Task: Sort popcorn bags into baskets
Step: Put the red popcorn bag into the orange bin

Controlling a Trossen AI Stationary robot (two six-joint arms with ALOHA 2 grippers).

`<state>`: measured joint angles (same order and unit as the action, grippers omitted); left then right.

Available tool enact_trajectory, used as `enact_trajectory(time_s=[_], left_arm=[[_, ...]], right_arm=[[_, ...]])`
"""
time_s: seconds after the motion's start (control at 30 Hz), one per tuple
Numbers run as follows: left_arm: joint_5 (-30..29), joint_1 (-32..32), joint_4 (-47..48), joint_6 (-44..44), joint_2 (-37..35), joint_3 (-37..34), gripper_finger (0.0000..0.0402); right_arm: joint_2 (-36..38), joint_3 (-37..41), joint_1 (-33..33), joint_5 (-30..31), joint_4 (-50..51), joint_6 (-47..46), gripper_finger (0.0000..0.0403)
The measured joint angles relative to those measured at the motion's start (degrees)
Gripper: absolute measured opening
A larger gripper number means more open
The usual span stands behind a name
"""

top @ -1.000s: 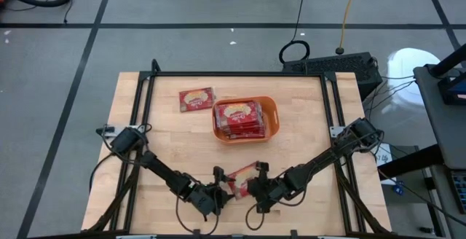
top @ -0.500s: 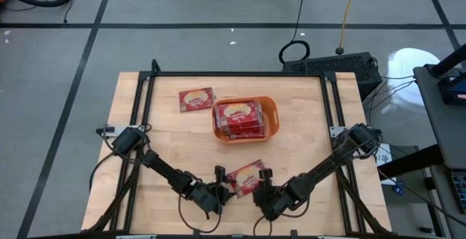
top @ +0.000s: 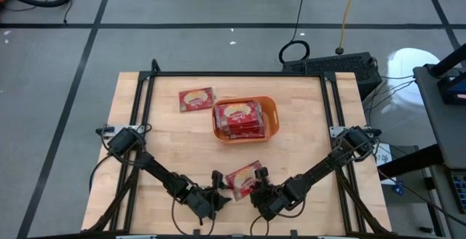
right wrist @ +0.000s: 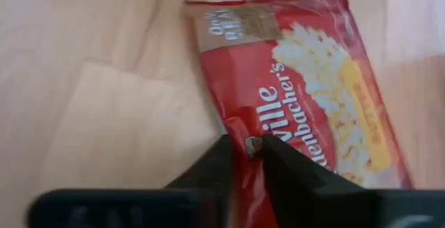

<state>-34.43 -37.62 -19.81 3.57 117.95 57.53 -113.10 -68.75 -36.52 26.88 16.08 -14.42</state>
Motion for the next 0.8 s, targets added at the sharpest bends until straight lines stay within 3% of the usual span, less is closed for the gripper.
enact_trajectory(time_s=[0.13, 0.33, 0.5, 0.8], left_arm=[[-0.3, -1.8, 1.1, 1.5, -4.1, 0.1, 0.0225], [-2.8, -3.2, 6.6, -0.1, -6.1, 0.1, 0.0225], [-4.4, -2.7, 11.1, -1.7, -3.2, 0.1, 0.023], [-10.3, -1.1, 2.9, 5.3, 0.4, 0.4, 0.0259]], right_arm=[[0.1, 0.0, 0.1, 0.5, -0.5, 0.6, 0.001], [0.6, 0.2, 1.1, -1.5, -2.8, -0.4, 0.0004], [2.9, 0.2, 2.7, -5.7, -3.8, -3.3, 0.0001], [4.7, 0.2, 6.0, -11.8, -4.1, -5.8, 0.0]])
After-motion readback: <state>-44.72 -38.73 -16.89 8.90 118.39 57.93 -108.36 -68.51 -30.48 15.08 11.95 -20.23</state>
